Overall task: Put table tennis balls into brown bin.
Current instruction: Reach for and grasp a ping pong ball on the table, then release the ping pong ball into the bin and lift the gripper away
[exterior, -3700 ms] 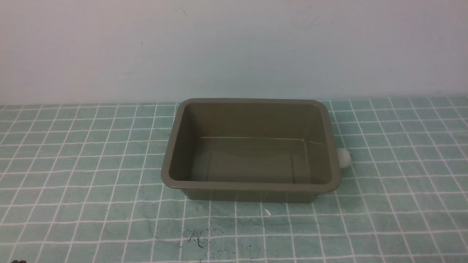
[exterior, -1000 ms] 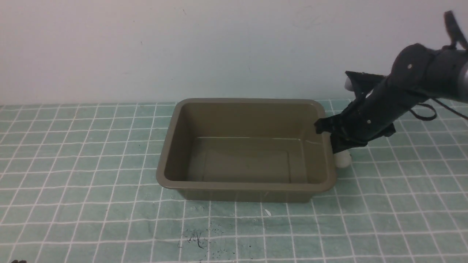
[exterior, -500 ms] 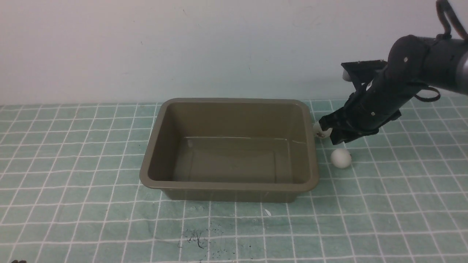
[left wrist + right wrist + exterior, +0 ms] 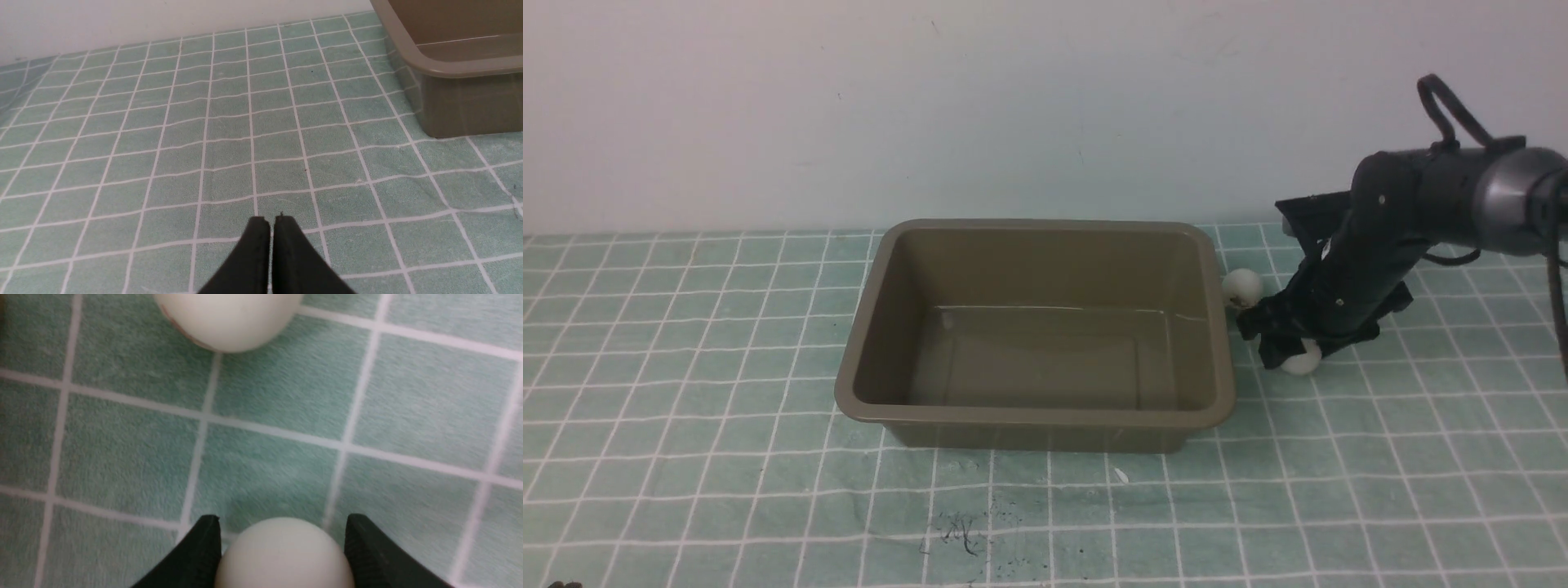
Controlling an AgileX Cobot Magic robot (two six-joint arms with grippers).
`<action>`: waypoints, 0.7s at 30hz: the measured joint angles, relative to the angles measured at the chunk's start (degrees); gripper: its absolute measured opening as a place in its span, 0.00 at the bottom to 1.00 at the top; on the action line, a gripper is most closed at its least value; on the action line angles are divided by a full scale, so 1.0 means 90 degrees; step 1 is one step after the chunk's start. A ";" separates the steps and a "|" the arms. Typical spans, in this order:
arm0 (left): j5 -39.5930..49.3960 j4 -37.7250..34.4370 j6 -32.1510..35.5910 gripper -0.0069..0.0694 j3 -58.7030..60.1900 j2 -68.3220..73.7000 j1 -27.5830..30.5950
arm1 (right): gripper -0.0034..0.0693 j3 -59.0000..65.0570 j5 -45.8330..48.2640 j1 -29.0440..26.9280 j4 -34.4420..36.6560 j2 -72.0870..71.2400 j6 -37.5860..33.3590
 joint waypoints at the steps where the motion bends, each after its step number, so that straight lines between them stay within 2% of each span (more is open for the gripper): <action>1: 0.0000 0.0000 0.0000 0.08 0.0000 0.0000 0.0000 | 0.54 -0.0037 0.0129 0.0000 -0.0015 -0.0117 0.0008; 5: 0.0000 0.0000 0.0000 0.08 0.0000 0.0000 0.0000 | 0.54 -0.0251 0.0697 0.0006 0.0194 -0.0708 0.0008; 7: 0.0000 0.0000 0.0000 0.08 0.0000 0.0000 0.0000 | 0.54 -0.0394 0.1073 0.0039 0.0868 -0.1428 0.0014; 12: 0.0000 0.0000 0.0000 0.08 0.0000 0.0000 0.0000 | 0.54 -0.0476 0.0565 0.0544 0.1979 -0.1953 -0.0965; 16: 0.0000 0.0000 0.0000 0.08 0.0000 0.0000 0.0000 | 0.55 -0.0491 0.0304 0.0979 0.2256 -0.1643 -0.1255; 19: 0.0000 0.0000 0.0000 0.08 0.0000 0.0000 0.0000 | 0.68 -0.0621 0.0354 0.1056 0.2194 -0.1376 -0.1262; 21: 0.0000 0.0000 0.0000 0.08 0.0000 0.0000 0.0000 | 0.78 -0.0780 0.0414 0.1047 0.1882 -0.1344 -0.1254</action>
